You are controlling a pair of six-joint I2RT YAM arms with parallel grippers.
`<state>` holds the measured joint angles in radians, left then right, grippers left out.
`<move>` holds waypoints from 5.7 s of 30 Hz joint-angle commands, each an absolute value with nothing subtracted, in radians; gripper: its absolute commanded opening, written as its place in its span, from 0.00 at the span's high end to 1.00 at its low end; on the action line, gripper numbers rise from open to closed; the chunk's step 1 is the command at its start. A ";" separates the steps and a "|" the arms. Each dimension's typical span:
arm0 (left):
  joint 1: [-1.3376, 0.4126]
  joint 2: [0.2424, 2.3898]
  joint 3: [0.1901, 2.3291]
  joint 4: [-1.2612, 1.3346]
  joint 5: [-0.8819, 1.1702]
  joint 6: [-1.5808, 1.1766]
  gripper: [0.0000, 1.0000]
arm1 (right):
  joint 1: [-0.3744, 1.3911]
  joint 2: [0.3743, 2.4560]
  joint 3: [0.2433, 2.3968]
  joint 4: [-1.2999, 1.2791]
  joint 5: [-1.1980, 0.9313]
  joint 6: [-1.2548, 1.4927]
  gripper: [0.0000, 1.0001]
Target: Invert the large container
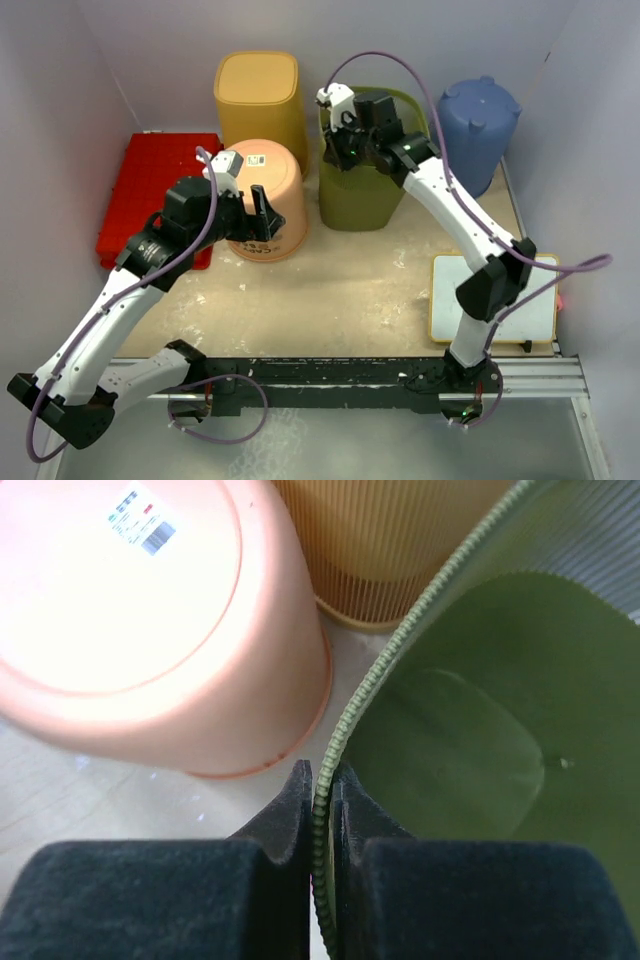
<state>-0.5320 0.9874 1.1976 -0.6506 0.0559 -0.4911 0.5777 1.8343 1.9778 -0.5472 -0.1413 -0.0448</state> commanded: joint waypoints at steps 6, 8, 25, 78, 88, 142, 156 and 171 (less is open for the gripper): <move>-0.528 1.010 1.116 -0.483 0.114 -0.536 0.16 | 0.562 1.335 1.675 -0.407 -0.150 0.141 1.00; -0.528 1.016 1.123 -0.466 0.127 -0.540 0.16 | 0.549 1.271 1.647 -0.418 -0.212 0.157 1.00; -0.528 0.900 1.191 -0.477 -0.012 -0.558 0.15 | 0.511 1.132 1.358 -0.273 -0.996 0.486 1.00; -0.528 0.465 0.898 -1.013 0.233 -0.782 0.19 | 0.402 1.392 1.358 -0.413 -0.278 0.272 0.38; -0.528 0.374 0.721 -0.752 0.295 -0.952 0.17 | 0.402 1.425 1.351 -0.418 -0.285 0.277 0.36; -0.667 1.002 1.011 0.273 0.351 -0.965 0.17 | 0.381 1.462 1.295 -0.545 0.030 0.221 0.32; -0.713 1.165 1.149 0.256 0.329 -0.898 0.17 | 0.331 1.382 1.297 -0.652 0.342 0.367 0.24; -0.724 0.871 0.915 -0.325 0.543 -0.559 0.21 | 0.331 0.997 1.008 -0.499 0.909 0.585 0.14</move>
<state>-0.7090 0.8715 1.0565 -0.2443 0.3721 -0.6151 0.3309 1.0542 1.0790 -0.5793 0.7094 0.4862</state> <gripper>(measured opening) 0.807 0.854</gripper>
